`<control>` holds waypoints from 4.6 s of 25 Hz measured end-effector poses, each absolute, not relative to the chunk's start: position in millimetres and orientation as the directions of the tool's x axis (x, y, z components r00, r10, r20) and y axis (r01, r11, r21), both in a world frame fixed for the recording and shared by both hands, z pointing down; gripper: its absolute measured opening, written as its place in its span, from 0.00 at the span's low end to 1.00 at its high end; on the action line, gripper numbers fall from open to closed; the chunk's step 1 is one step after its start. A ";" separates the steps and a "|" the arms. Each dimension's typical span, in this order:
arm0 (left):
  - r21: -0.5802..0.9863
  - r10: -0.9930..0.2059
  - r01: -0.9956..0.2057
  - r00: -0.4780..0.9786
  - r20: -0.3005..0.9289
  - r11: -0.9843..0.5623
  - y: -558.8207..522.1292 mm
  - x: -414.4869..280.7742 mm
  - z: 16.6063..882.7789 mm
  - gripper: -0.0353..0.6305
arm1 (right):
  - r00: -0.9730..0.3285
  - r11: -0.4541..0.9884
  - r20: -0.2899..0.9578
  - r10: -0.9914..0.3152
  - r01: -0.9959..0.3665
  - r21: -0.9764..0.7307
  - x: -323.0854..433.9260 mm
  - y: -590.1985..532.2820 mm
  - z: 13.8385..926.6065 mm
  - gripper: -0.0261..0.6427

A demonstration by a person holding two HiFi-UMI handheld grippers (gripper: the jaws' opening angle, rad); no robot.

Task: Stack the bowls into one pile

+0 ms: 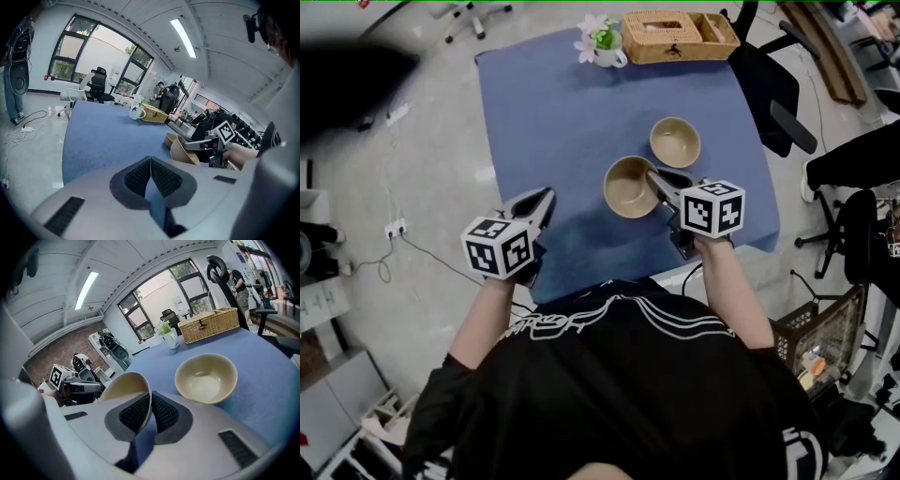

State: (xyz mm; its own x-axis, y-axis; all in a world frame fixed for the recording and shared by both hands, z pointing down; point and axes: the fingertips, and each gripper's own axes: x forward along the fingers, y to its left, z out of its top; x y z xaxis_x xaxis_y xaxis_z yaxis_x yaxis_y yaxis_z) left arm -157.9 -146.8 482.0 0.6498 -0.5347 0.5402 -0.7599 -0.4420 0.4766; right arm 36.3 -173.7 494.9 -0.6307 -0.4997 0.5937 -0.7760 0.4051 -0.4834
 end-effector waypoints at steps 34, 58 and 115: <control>0.502 -0.604 -0.793 0.597 0.528 -0.345 -160.1 -90.3 495.7 0.09 | -0.532 0.359 0.608 -0.589 -0.847 -0.393 155.9 -268.7 490.1 0.10; 0.531 -0.620 -0.777 0.608 0.495 -0.338 -155.2 -89.1 509.5 0.09 | -0.522 0.452 0.544 -0.657 -0.850 -0.269 156.0 -261.5 497.5 0.43; 0.434 -0.510 -0.585 0.811 0.288 -0.685 28.5 -106.8 360.7 0.09 | -0.649 0.548 0.172 -0.741 -0.733 -0.403 35.3 55.1 347.1 0.08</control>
State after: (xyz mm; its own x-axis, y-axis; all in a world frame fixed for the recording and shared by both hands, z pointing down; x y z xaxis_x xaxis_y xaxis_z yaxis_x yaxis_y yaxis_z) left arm -106.8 28.5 360.7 0.8107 -0.5095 0.2883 -0.5850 -0.6854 0.4335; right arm 35.3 55.1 347.1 -0.6491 -0.7409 0.1722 -0.7327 0.5481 -0.4034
